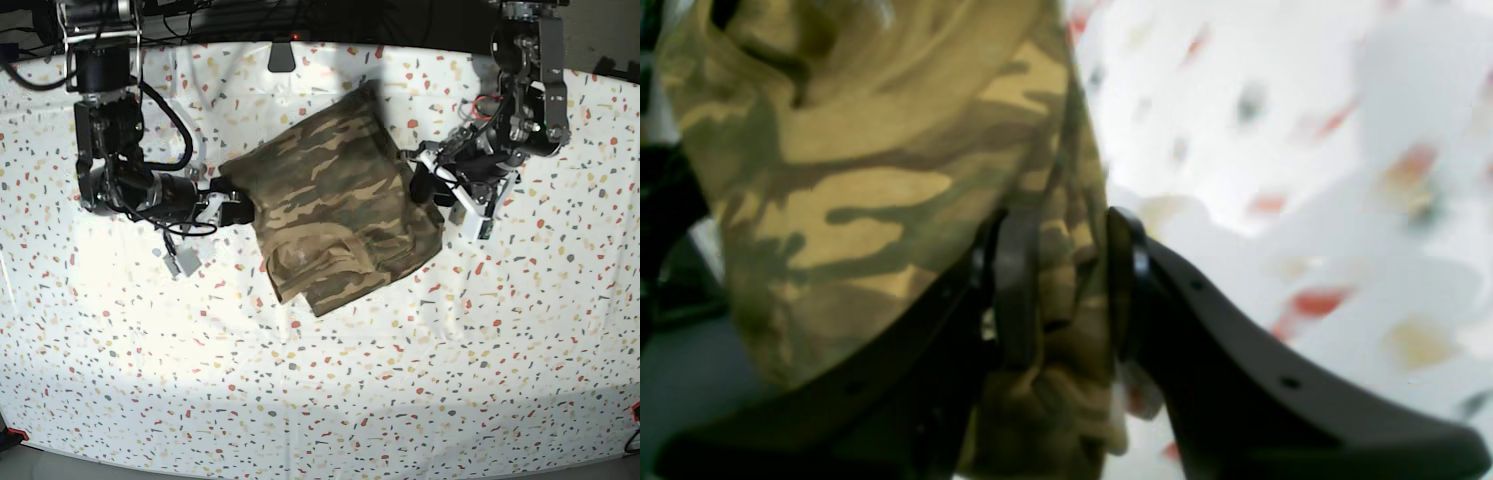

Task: Fold the T-shirt properly
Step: 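Grip the folded bundle sides with both grippers and square it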

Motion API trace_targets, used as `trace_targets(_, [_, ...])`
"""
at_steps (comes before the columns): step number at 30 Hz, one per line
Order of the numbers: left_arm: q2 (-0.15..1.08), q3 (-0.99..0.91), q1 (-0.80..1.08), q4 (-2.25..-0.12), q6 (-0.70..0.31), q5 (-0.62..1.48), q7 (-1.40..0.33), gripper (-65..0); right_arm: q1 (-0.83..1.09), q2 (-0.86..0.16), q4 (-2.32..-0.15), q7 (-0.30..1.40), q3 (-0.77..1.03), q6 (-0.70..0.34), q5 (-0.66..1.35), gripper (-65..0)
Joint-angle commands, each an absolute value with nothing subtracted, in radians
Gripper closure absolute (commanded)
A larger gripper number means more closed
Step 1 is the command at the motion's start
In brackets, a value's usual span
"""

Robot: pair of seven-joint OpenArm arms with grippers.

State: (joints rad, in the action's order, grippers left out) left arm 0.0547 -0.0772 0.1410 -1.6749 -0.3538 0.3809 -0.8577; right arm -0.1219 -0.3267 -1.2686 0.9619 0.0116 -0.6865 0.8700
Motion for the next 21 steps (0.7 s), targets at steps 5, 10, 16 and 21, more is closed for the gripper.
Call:
trace_targets(5, [0.058,-0.078,0.121,-1.69,-0.358,0.393,-0.835,-21.5,-0.064,-0.302,-1.357,1.0,0.014,-0.698,0.981,-18.7])
trace_targets(10, [0.058,-0.078,0.089,-1.69,-0.358,0.393,-0.835,-21.5,-0.043,-0.25,-1.367,1.018,0.014,-0.698,0.981,-18.6])
trace_targets(16, [0.059,-0.078,0.061,-1.69,-0.358,0.393,-0.836,-21.5,-0.044,-0.193,-1.367,1.023,0.014,-0.698,0.98,-18.6])
trace_targets(21, [0.059,-0.078,0.06,-1.69,-0.358,0.349,-0.835,-21.5,-0.044,-0.194,-1.373,1.021,0.03,-0.698,0.98,-18.6])
